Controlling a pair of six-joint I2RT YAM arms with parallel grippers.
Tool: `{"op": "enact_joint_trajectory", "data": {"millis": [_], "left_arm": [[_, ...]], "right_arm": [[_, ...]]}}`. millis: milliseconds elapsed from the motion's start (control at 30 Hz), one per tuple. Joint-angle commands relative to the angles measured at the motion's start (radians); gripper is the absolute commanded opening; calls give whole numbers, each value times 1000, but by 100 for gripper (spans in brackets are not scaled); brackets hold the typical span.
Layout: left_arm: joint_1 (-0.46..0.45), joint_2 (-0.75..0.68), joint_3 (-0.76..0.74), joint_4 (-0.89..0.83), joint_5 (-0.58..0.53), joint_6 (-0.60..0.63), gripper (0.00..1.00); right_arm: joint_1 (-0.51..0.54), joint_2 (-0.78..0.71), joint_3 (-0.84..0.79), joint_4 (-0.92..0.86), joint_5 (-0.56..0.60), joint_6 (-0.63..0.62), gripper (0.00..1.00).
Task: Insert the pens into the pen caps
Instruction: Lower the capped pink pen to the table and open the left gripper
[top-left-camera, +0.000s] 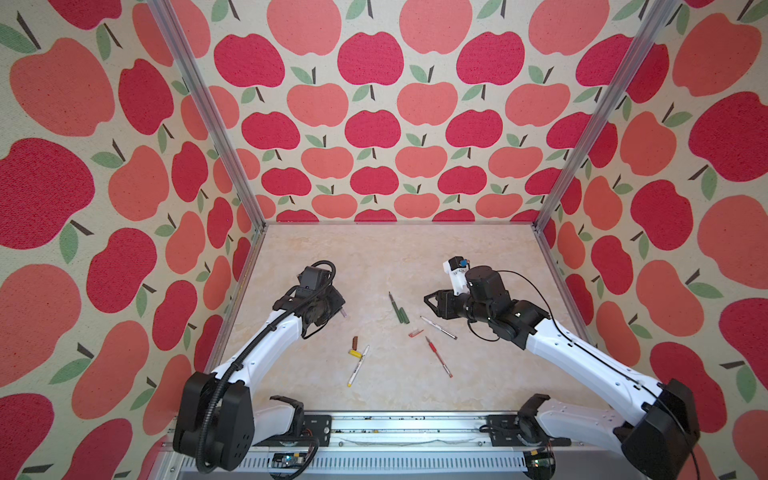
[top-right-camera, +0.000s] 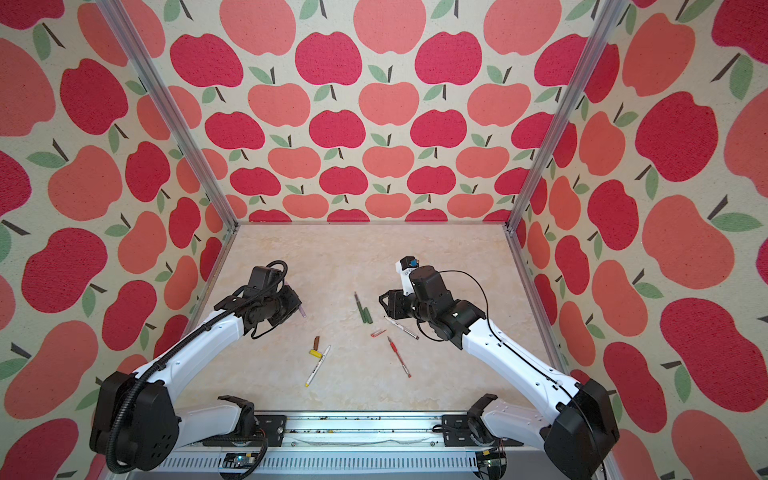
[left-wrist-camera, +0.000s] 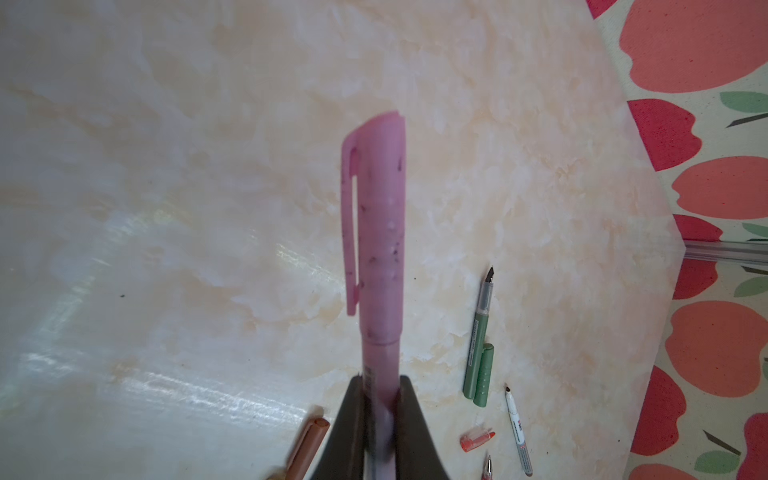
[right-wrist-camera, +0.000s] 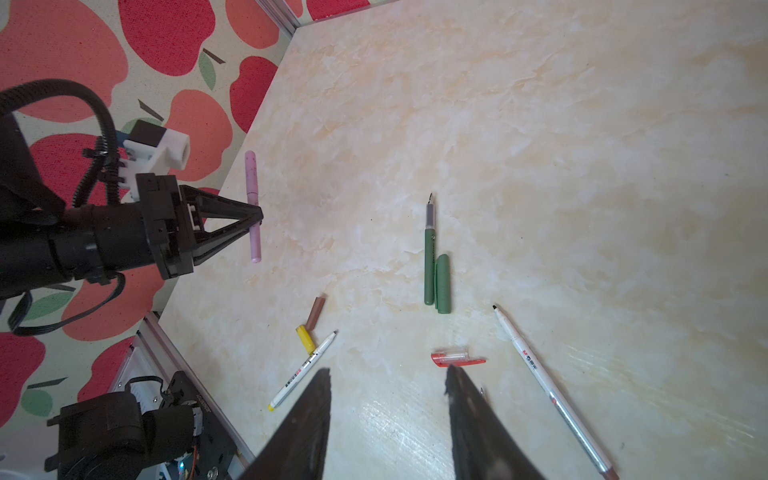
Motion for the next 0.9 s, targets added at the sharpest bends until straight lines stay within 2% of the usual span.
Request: {"op": "enact_joint_trajectory", "data": {"millis": [0,200,500,867], "left_arm": [[-35,98,72,43,54,-137,0],[-126,228,142,16,25,-194,0],[-249,361,163,19,1,-270,0],[-287,429,160,34,-18,-296,3]], "right_arm": [[-6,-27,-22,10,12,-16,48],[-7,-62,-46,4,43,-23,48],[-9,-78,-56,3,58,-30,48],[-9,-88,-58,1,65,-33,49]]}}
